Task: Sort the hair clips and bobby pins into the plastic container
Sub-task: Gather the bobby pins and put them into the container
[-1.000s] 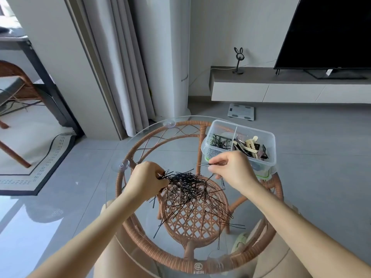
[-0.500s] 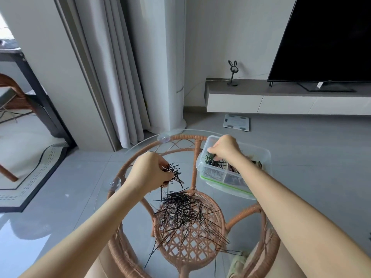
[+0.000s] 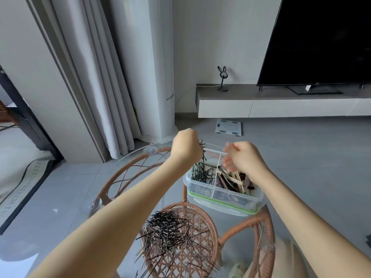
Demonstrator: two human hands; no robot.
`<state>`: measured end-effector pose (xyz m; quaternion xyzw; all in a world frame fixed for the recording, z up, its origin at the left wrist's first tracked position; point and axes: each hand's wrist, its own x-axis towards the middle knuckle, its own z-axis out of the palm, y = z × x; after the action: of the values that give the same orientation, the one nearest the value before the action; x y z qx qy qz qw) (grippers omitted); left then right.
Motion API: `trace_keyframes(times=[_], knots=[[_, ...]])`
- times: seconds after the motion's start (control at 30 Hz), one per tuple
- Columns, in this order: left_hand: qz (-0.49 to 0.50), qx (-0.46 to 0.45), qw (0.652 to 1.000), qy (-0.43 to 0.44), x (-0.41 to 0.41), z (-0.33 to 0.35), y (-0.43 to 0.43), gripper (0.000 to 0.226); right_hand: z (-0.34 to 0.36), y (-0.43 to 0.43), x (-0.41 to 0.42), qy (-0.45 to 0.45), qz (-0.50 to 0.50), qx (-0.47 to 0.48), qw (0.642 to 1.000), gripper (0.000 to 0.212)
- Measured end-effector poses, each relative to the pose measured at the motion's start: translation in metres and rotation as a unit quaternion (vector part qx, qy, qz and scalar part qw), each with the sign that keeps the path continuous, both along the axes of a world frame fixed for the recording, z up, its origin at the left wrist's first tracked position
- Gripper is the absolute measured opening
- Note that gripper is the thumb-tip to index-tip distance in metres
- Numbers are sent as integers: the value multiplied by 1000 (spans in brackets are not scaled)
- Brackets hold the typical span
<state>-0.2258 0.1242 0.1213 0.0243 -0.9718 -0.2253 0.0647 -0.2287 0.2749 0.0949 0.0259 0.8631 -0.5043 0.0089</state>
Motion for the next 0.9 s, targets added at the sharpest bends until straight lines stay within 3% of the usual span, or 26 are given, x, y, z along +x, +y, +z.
trace_keyframes(times=[0.2,0.33,0.4,0.5,0.63,0.8,0.9], knots=[[-13,-45,997,-66,-21,-39,37,25,-8,20,10,30,42,82,995,42],[-39,-79,983,-161,-27,-57,36,6,-10,22,16,35,62,108,992,41],[-55,-107,977,-176,-30,-55,30,35,-9,23,18,36,66,100,992,38],[-56,-91,982,-154,-32,-44,18,43,-6,23,25,38,66,86,993,36],[-46,83,991,-89,-13,-26,-13,24,-2,19,45,21,81,61,995,31],[-18,-10,1000,23,59,-58,-71,33,-40,3,96,2,205,194,959,26],[-38,-29,998,-42,86,-108,-98,44,-70,-22,116,21,257,228,939,38]])
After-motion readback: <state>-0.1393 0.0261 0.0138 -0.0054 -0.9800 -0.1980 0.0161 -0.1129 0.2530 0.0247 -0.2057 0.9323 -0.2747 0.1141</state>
